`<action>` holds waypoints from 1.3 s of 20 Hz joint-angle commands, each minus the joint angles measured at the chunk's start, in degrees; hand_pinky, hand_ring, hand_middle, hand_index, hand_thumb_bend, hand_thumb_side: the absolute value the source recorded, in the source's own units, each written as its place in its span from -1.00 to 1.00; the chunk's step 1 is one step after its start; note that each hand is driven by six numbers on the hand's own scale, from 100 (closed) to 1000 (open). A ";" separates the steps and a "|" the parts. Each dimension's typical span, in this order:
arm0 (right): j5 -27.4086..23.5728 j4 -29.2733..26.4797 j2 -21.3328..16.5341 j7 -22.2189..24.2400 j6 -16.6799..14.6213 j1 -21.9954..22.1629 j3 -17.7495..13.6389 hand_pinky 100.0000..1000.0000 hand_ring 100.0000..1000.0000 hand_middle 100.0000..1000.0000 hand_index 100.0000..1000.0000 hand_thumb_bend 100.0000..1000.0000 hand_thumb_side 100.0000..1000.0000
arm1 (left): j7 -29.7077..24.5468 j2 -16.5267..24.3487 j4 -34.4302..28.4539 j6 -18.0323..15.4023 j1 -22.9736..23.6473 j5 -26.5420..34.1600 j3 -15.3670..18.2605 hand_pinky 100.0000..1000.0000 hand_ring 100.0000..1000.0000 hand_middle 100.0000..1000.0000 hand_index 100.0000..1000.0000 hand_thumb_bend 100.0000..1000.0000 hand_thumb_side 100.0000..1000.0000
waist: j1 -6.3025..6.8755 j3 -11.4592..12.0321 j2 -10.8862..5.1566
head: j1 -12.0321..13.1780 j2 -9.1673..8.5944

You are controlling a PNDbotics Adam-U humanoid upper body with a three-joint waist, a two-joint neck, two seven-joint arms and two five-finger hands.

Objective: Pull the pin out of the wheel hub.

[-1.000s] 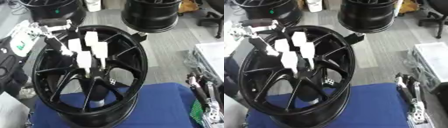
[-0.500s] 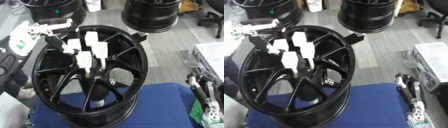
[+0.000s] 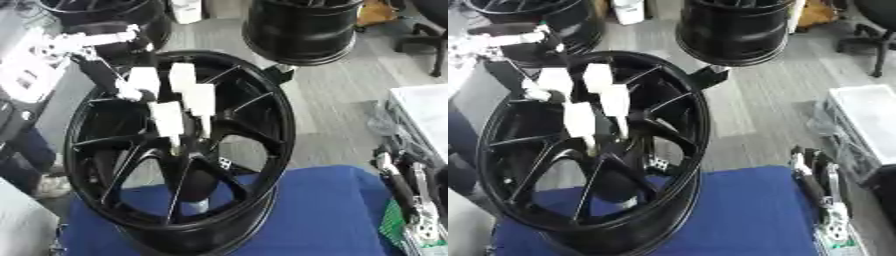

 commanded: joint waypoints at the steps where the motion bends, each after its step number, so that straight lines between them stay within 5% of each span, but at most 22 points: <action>1: -0.11 -0.54 -0.78 -0.19 0.00 -0.23 -0.43 0.28 0.08 0.00 0.12 -1.00 0.11 | -5.46 6.14 -4.10 -5.37 -1.05 4.03 2.93 0.04 -0.41 -0.45 -0.15 -0.55 -1.00 | 0.04 0.31 -1.04 | -0.40 -0.10; 10: 0.13 -0.32 -1.09 -0.75 0.01 0.32 -1.00 0.28 0.08 0.00 0.12 -1.00 0.11 | 2.28 19.42 -6.54 -1.86 8.36 6.07 10.08 0.08 -0.37 -0.40 -0.11 -0.59 -1.00 | 0.57 1.37 -1.45 | -1.49 -0.10; 14: 0.19 -0.29 -0.94 -0.80 -0.02 0.30 -1.08 0.28 0.08 0.00 0.12 -1.00 0.11 | 2.77 20.32 1.17 -1.20 13.97 0.34 11.93 0.13 -0.30 -0.34 -0.04 -0.59 -1.00 | 0.50 1.17 -1.51 | -1.61 -0.10; 18: 0.16 -0.29 -0.74 -0.80 -0.02 0.25 -1.03 0.28 0.08 0.00 0.12 -1.00 0.12 | 3.55 16.96 10.24 -3.69 16.04 -9.75 12.41 0.22 -0.14 -0.16 0.13 -0.55 -1.00 | 0.34 0.91 -1.45 | -1.65 -0.10; 21: 0.11 -0.28 -0.53 -0.72 -0.04 0.18 -1.01 0.28 0.08 0.00 0.12 -1.00 0.12 | 5.65 13.76 16.43 -5.24 16.57 -17.62 13.34 0.33 0.10 0.10 0.39 -0.25 -0.97 | 0.18 0.74 -1.40 | -1.64 -0.10; 22: 0.07 -0.28 -0.44 -0.73 -0.04 0.13 -1.03 0.28 0.08 0.00 0.12 -1.00 0.12 | 7.59 12.71 18.37 -4.98 16.92 -20.85 14.07 0.44 0.29 0.33 0.58 0.27 -0.48 | 0.09 0.68 -1.37 | -1.66 -0.10; 26: -0.08 -0.27 -0.14 -0.73 -0.05 -0.05 -1.07 0.28 0.08 0.00 0.12 -1.00 0.13 | 19.24 9.16 21.57 -4.44 19.57 -28.59 17.31 0.58 0.52 0.58 0.75 0.67 -0.02 | -0.21 0.55 -1.22 | -1.82 -0.10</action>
